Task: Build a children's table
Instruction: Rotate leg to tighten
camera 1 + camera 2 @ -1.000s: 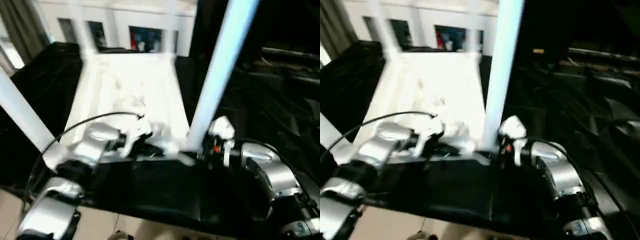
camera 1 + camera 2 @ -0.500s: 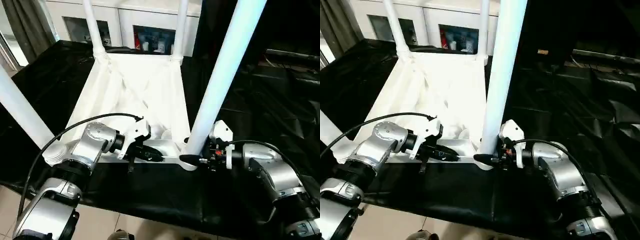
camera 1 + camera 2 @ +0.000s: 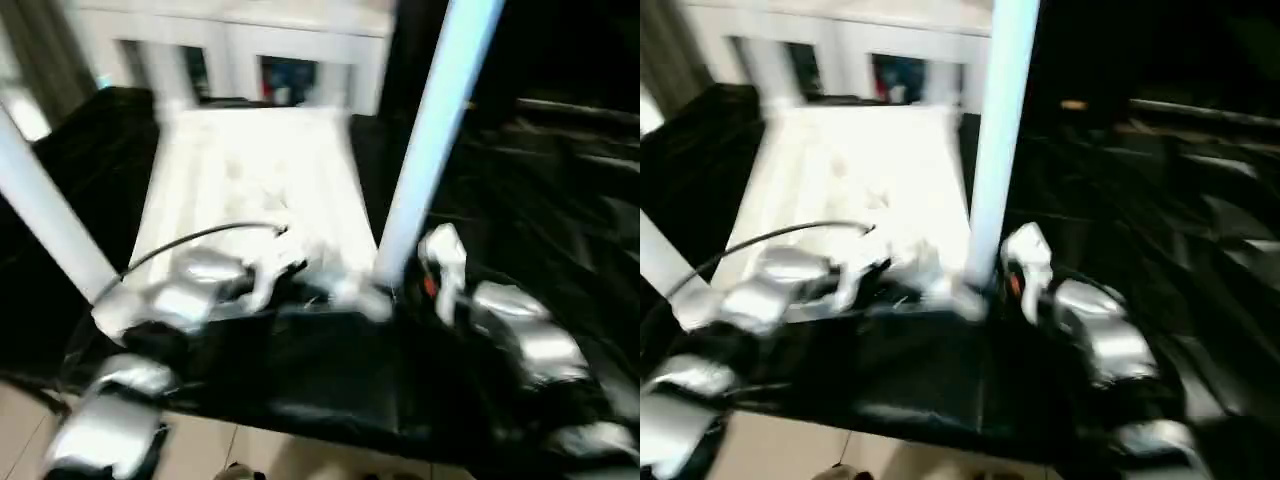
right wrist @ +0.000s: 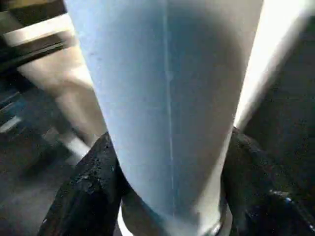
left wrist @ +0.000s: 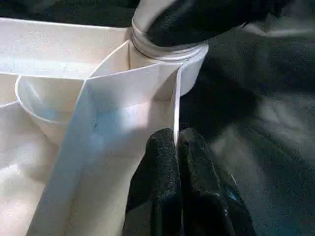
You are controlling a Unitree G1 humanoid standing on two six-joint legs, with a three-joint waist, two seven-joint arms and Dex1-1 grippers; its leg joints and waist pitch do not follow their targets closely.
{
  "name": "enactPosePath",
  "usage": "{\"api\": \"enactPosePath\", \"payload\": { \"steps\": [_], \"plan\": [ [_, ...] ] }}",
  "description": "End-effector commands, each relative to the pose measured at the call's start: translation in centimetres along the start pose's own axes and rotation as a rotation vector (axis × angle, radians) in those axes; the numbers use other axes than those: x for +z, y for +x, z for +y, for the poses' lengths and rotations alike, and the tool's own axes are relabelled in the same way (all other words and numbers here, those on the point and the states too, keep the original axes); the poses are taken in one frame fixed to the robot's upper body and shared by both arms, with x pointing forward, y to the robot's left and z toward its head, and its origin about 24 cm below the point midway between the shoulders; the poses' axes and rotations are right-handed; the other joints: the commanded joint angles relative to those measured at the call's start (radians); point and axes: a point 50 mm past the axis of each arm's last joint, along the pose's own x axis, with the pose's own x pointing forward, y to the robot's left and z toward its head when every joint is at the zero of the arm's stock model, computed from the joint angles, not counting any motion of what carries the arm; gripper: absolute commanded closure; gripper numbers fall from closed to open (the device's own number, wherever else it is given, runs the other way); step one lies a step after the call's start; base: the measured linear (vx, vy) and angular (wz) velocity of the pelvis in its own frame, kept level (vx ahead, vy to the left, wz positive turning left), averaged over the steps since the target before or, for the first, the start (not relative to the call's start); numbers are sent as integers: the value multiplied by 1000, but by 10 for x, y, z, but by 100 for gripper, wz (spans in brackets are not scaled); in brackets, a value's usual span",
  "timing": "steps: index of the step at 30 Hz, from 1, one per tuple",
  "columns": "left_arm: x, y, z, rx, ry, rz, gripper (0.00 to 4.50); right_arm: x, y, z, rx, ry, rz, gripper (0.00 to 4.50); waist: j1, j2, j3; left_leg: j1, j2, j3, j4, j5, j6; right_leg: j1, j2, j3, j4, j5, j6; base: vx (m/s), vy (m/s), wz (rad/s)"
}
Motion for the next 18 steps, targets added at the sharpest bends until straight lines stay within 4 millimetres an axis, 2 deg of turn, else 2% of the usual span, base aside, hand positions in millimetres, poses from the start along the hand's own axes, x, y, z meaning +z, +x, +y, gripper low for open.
{"api": "enactPosePath", "payload": {
  "steps": [1, 3, 4, 5, 10, 12, 13, 15, 16, 17, 18],
  "plan": [
    [15, 14, 2, 92, -26, -63, 450, -31, 4, 5, -157, 95, 118, 210, -2, -13, -50, 19, 41, -27, -80, -335, -11, 26, -55, 35, -101, -421, -178, 0, 0, 0],
    [21, 24, 0, 120, -45, -78, 450, -33, 9, 9, -228, 137, 114, 210, -2, -13, -50, 17, 39, -28, -81, -332, -9, 25, -54, 35, -105, -436, -163, 0, 0, 0],
    [25, 30, -2, 137, -48, -85, 450, -33, 13, 13, -256, 153, 111, 210, -1, -7, -51, 17, 40, -28, -82, -328, -6, 25, -54, 35, -105, -426, -161, 0, 0, 0],
    [28, 36, -4, 149, -49, -92, 450, -34, 17, 16, -280, 166, 106, 210, -3, -9, -51, 17, 40, -27, -82, -329, -6, 23, -53, 36, -105, -416, -162, 0, 0, 0],
    [40, 55, -17, 105, -32, -119, 450, -23, 33, 30, -259, 134, 78, 210, -2, -10, -54, 13, 39, -27, -83, -319, 7, 27, -51, 36, -101, -356, -168, 0, 0, 0],
    [39, 54, -18, 85, -19, -116, 450, -17, 33, 30, -241, 132, 42, 210, -1, -9, -54, 11, 39, -27, -84, -304, 20, 30, -51, 37, -98, -320, -175, 0, 0, 0],
    [38, 53, -18, 73, -13, -116, 450, -14, 31, 28, -235, 139, 28, 156, -1, -9, -54, 11, 38, -25, -83, -302, 23, 31, -51, 37, -98, -311, -179, 0, 0, 0],
    [36, 49, -17, 58, -7, -112, 450, -9, 29, 25, -212, 141, 4, 142, 1, -9, -55, 12, 39, -25, -82, -297, 29, 32, -51, 38, -96, -304, -183, 0, 0, 0],
    [34, 47, -17, 47, -4, -111, 450, -7, 28, 24, -200, 137, 1, 136, 1, -5, -55, 10, 39, -25, -83, -297, 30, 33, -52, 38, -98, -298, -186, 0, 0, 0],
    [31, 41, -15, 33, 0, -105, 450, -4, 25, 22, -148, 111, 7, 136, 1, -5, -55, 10, 39, -25, -83, -297, 30, 33, -52, 38, -98, -298, -186, 0, 0, 0],
    [28, 36, -14, 15, 8, -100, 450, -2, 21, 21, -97, 79, 15, 126, 2, -8, -58, 8, 39, -26, -82, -287, 37, 38, -52, 37, -94, -287, -186, 0, 0, 0]
  ]
}}
